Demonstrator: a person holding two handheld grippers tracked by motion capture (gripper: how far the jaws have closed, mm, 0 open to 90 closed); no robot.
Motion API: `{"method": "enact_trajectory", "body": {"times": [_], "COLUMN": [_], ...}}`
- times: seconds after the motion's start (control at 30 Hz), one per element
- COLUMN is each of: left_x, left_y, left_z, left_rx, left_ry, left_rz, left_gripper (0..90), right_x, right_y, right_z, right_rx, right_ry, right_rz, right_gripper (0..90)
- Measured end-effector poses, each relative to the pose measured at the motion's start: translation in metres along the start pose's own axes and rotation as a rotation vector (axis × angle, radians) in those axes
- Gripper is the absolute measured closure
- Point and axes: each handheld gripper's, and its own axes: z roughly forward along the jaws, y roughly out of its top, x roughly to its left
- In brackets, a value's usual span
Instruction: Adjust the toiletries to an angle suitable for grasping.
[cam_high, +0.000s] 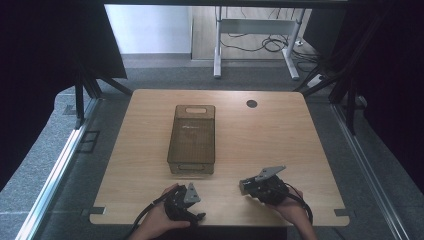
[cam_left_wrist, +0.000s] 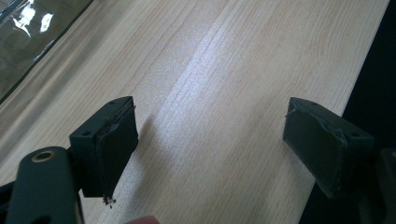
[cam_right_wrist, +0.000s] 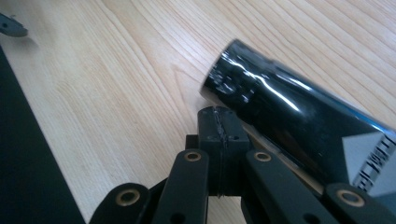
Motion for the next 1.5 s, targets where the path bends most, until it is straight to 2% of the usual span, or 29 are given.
{"method": "enact_trajectory", "body": {"times": [0.5, 0.97, 1.33, 1.5], "left_x": [0.000, -0.002, -0.004, -0.005], "left_y": [0.000, 0.001, 0.001, 0.002], "left_z": [-0.001, 0.002, 0.003, 0.004], "left_rx": [-0.001, 0.004, 0.008, 0.010], "left_ry": [-0.001, -0.007, -0.009, -0.012], "left_rz": [0.004, 0.008, 0.011, 0.016], "left_gripper": [18.0, 18.0, 18.0, 18.0], "right_x": [0.011, 0.013, 0.017, 0.019], "right_y": [0.015, 0.019, 0.021, 0.021], "right_z": [0.016, 0.022, 0.023, 0.026], "right_rx": [0.021, 0.020, 0.017, 0.040], "right_ry": [0.030, 0.026, 0.042, 0.057], "right_rz": [-0.048, -0.056, -0.068, -0.076], "right_gripper": [89.9, 89.8, 89.8, 87.2]}}
